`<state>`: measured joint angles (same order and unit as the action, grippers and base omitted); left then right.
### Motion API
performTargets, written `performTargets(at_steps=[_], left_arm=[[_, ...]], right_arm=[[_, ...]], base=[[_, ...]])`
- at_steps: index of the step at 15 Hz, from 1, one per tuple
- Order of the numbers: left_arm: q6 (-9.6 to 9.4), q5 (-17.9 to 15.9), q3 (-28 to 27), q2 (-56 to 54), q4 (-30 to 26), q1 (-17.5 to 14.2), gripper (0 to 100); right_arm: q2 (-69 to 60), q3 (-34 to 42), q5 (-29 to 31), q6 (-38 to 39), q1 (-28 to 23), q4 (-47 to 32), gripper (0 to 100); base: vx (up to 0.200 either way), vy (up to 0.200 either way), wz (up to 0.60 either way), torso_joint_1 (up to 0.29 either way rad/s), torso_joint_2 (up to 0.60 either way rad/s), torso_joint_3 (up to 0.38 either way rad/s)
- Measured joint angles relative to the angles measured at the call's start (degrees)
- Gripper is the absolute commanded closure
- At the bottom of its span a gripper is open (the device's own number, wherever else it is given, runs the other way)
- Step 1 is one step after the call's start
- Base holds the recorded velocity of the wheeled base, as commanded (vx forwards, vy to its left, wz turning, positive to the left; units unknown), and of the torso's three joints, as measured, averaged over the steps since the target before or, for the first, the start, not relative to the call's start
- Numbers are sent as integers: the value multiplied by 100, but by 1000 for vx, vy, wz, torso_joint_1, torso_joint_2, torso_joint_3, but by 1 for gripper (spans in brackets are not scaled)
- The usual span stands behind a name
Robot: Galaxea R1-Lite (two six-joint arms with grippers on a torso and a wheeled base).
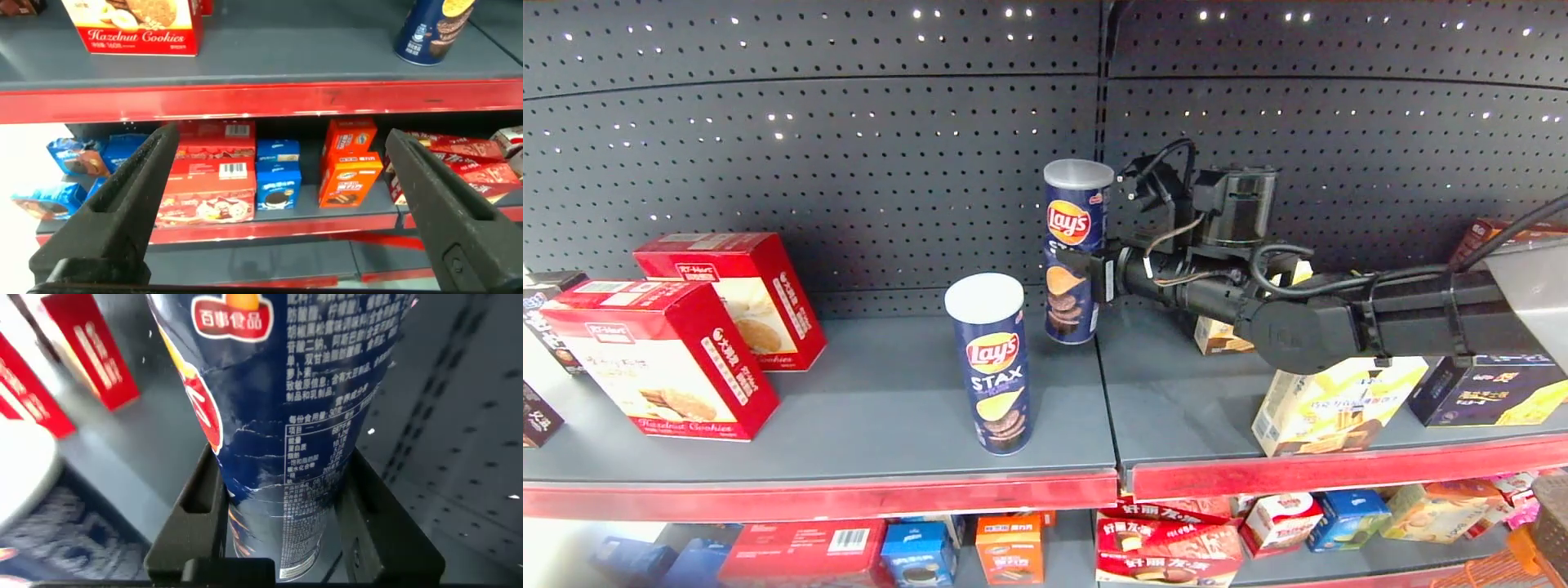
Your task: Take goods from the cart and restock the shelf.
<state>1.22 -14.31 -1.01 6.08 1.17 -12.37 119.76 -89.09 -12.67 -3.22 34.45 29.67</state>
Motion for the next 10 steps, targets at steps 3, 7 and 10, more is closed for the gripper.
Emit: performTargets(at_steps=[3,7,10], left_arm=[[50,-7,-2,0,2,11,0],[223,-11,-4,2,16,24,0],[228,-18,-4,4,16,28,0]], right_arm=[[171,-182,-466,-102,-74,-247,100],[317,-600,-824,-110,-162,-709,100],[557,-1122,-887,-107,-196,-934,100]], base=[[0,0,0,0,0,0],[0,0,0,0,0,0],[0,0,0,0,0,0]])
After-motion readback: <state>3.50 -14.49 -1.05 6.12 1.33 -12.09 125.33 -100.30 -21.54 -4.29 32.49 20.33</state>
